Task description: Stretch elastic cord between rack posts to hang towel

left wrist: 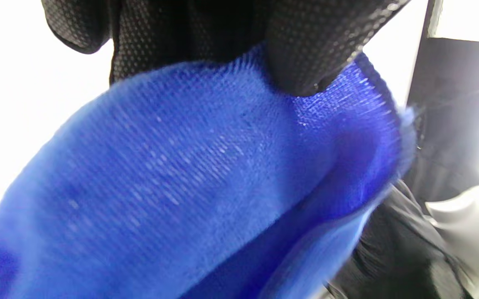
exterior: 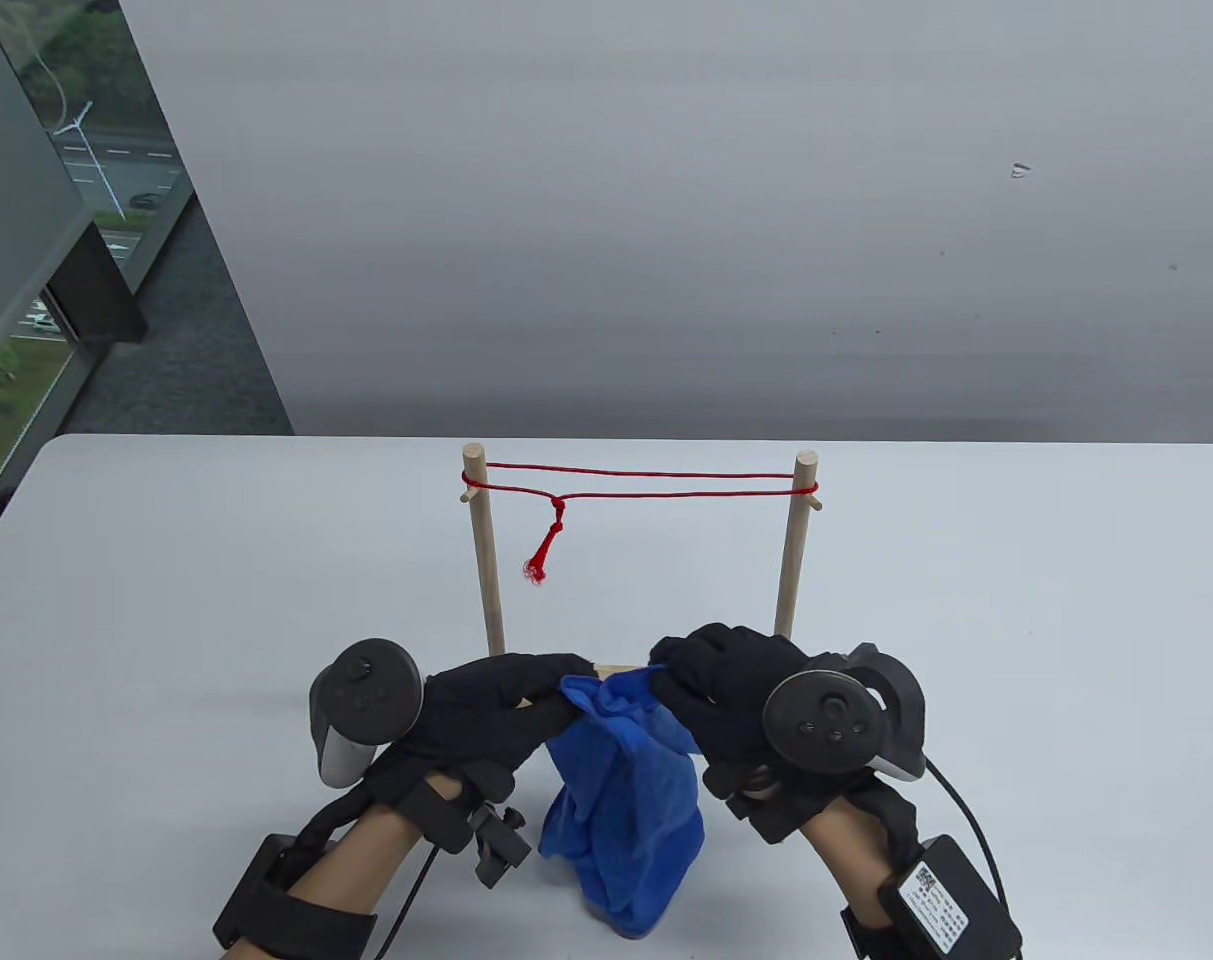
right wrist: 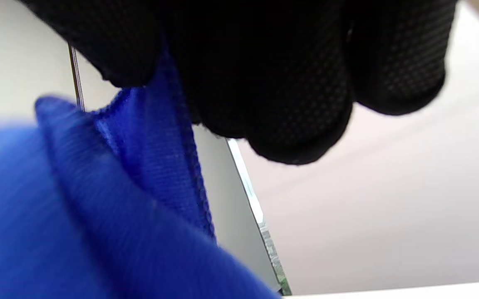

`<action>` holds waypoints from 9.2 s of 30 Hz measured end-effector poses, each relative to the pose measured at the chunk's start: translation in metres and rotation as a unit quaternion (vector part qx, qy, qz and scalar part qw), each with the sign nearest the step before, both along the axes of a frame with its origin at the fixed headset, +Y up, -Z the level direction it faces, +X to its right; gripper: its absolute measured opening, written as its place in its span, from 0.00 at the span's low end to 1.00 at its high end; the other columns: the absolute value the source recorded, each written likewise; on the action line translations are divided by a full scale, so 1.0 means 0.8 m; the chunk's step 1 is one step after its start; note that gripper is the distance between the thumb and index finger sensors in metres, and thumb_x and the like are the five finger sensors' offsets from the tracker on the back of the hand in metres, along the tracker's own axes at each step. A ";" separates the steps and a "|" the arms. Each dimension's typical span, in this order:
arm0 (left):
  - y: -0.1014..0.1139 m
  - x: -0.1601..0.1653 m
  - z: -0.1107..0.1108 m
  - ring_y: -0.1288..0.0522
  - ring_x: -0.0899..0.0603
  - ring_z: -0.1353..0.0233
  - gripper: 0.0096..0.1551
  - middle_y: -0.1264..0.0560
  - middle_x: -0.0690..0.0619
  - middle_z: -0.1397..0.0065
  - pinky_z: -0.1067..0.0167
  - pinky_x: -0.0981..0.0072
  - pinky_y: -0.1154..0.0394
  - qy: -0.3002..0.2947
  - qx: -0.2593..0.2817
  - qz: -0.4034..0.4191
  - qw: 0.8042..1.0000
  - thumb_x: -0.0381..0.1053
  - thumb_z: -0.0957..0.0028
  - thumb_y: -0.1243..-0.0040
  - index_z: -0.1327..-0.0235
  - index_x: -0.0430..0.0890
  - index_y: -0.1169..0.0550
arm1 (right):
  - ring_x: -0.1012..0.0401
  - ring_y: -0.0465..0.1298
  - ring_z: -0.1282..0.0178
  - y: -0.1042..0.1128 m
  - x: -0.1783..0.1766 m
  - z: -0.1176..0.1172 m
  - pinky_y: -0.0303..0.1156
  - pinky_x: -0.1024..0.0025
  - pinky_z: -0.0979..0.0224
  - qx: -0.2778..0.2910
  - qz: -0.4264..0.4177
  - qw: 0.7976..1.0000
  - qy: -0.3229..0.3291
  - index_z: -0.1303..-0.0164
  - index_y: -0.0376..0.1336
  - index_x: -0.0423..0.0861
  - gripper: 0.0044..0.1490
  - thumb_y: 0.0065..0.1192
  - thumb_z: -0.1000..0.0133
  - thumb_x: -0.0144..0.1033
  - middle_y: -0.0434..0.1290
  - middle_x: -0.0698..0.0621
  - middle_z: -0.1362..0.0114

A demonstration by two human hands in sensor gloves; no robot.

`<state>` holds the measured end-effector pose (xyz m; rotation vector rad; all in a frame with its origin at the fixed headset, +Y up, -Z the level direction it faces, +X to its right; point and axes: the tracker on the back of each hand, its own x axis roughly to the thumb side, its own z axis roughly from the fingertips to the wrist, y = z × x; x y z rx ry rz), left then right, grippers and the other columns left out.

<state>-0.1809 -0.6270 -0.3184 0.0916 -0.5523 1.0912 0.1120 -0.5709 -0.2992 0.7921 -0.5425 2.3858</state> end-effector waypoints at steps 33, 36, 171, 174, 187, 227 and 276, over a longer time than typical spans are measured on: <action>0.045 0.075 0.006 0.15 0.37 0.45 0.33 0.13 0.49 0.42 0.33 0.35 0.31 -0.068 -0.013 -0.112 0.991 0.62 0.56 0.26 0.42 0.46 0.17 | 0.53 0.83 0.59 0.029 -0.016 0.001 0.75 0.47 0.46 0.008 -0.038 0.996 0.075 0.51 0.75 0.47 0.25 0.65 0.52 0.47 0.79 0.46 0.50; 0.051 0.084 0.008 0.13 0.38 0.53 0.21 0.09 0.50 0.54 0.36 0.37 0.28 -0.070 0.003 -0.099 0.993 0.56 0.56 0.26 0.54 0.47 0.11 | 0.53 0.83 0.58 0.027 -0.013 0.006 0.75 0.47 0.46 0.010 -0.032 0.997 0.071 0.49 0.74 0.47 0.25 0.64 0.51 0.48 0.79 0.46 0.49; 0.206 -0.064 -0.190 0.11 0.43 0.63 0.21 0.08 0.55 0.67 0.47 0.44 0.20 0.140 0.072 -0.142 0.977 0.58 0.58 0.23 0.60 0.45 0.09 | 0.57 0.83 0.68 0.154 0.082 -0.206 0.79 0.53 0.52 -0.017 0.095 0.995 -0.006 0.41 0.69 0.46 0.28 0.64 0.50 0.43 0.81 0.52 0.60; 0.188 -0.067 -0.192 0.11 0.43 0.63 0.21 0.08 0.55 0.67 0.47 0.44 0.20 0.125 0.046 -0.150 0.980 0.58 0.57 0.24 0.60 0.45 0.09 | 0.57 0.83 0.68 0.134 0.084 -0.211 0.79 0.53 0.52 -0.037 0.092 0.995 0.004 0.41 0.69 0.46 0.28 0.65 0.50 0.43 0.81 0.52 0.60; 0.104 -0.080 -0.191 0.11 0.43 0.65 0.21 0.08 0.55 0.69 0.47 0.44 0.20 0.107 -0.030 -0.137 0.984 0.58 0.58 0.23 0.62 0.44 0.09 | 0.58 0.83 0.70 0.048 0.094 -0.215 0.79 0.54 0.53 -0.104 0.076 0.991 0.029 0.43 0.70 0.44 0.27 0.65 0.50 0.43 0.81 0.52 0.62; -0.102 -0.091 -0.186 0.11 0.43 0.67 0.21 0.09 0.55 0.72 0.49 0.44 0.20 0.113 -0.214 -0.122 0.963 0.57 0.59 0.23 0.65 0.42 0.09 | 0.60 0.83 0.75 -0.160 0.114 -0.212 0.81 0.57 0.59 -0.261 0.062 0.963 -0.035 0.49 0.73 0.40 0.27 0.69 0.52 0.43 0.83 0.52 0.66; -0.070 -0.125 -0.079 0.42 0.28 0.17 0.54 0.41 0.41 0.14 0.28 0.26 0.55 0.143 -0.169 -0.125 0.967 0.80 0.52 0.49 0.20 0.49 0.36 | 0.39 0.37 0.16 -0.158 0.171 -0.126 0.31 0.27 0.29 -0.232 -0.011 0.959 -0.160 0.21 0.34 0.50 0.58 0.55 0.49 0.64 0.33 0.42 0.17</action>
